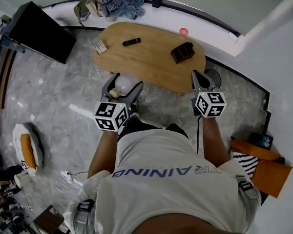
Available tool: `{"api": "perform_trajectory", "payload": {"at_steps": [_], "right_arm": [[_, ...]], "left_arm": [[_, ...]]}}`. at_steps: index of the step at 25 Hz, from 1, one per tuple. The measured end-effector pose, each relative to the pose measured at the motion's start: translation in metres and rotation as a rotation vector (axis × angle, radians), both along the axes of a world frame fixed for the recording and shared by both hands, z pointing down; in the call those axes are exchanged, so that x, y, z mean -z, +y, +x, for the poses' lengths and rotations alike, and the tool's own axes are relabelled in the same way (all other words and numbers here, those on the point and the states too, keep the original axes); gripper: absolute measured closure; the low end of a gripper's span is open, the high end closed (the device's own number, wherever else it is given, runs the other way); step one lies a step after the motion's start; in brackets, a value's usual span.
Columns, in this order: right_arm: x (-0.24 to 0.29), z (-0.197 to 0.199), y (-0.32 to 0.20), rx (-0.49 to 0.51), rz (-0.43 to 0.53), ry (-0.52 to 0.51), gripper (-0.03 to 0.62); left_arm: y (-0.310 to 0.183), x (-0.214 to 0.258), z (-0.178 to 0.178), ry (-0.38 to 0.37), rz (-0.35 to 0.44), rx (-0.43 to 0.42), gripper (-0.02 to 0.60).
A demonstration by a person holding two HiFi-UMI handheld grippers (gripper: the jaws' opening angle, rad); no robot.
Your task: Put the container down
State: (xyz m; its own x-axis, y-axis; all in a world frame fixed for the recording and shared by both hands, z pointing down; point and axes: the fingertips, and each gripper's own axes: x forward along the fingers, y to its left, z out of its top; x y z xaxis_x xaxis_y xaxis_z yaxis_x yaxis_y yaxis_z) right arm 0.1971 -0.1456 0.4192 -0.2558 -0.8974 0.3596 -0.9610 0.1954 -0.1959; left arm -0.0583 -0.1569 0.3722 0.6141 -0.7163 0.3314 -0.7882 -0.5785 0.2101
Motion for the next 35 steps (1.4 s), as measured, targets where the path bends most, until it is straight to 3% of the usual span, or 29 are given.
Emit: {"api": "perform_trajectory", "payload": {"at_steps": [6,12,19,26,35], "right_arm": [[0.004,-0.034,-0.065,-0.070,-0.030,0.037,0.577],[-0.002,-0.076,-0.134,-0.138,-0.058,0.052,0.578],[-0.037,-0.104,-0.176,-0.164,-0.126,0.052,0.577],[-0.103,-0.089,-0.195,-0.183,-0.209,0.012,0.578],[-0.187,-0.059,-0.217,-0.183,-0.268,-0.050,0.577]], "left_arm": [[-0.091,-0.003,-0.029,-0.006,-0.015,-0.096,0.176],[-0.179,-0.019,-0.070,-0.060,-0.026,-0.168,0.176],[-0.228,-0.070,-0.090,-0.111,-0.110,-0.219,0.176],[-0.249,-0.141,-0.062,-0.168,-0.184,-0.258,0.176],[-0.276,-0.232,-0.009,-0.243,-0.244,-0.234,0.176]]}}
